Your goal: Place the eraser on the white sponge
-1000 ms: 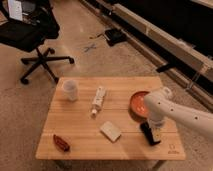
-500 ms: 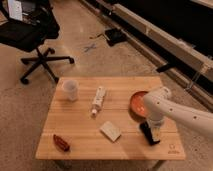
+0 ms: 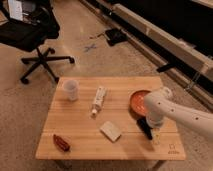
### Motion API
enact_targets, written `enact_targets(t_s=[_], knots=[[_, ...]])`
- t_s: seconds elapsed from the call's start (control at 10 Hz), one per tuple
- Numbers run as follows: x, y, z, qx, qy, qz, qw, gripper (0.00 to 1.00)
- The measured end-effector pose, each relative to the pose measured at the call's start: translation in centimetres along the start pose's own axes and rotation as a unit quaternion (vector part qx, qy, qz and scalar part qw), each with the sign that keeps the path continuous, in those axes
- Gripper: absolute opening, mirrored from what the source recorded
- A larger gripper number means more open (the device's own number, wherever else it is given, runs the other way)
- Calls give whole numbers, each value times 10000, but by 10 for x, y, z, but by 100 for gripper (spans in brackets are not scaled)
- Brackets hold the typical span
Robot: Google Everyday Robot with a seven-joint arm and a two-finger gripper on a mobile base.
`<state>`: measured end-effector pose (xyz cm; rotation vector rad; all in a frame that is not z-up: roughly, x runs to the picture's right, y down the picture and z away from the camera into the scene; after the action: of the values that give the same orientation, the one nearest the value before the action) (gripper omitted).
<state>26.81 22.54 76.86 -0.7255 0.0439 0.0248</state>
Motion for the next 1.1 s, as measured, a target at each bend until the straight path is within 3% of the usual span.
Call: enact_targets(t_s=[0.3,0.5,0.7,1.1], knots=[[11,8,-15,538,-434,658,9954,80],[13,8,-13,636,-530,930,9922,80],[7,10,-2,649,-371,1062,9915,80],[-13,3,27,589,179,1225,9906,80]])
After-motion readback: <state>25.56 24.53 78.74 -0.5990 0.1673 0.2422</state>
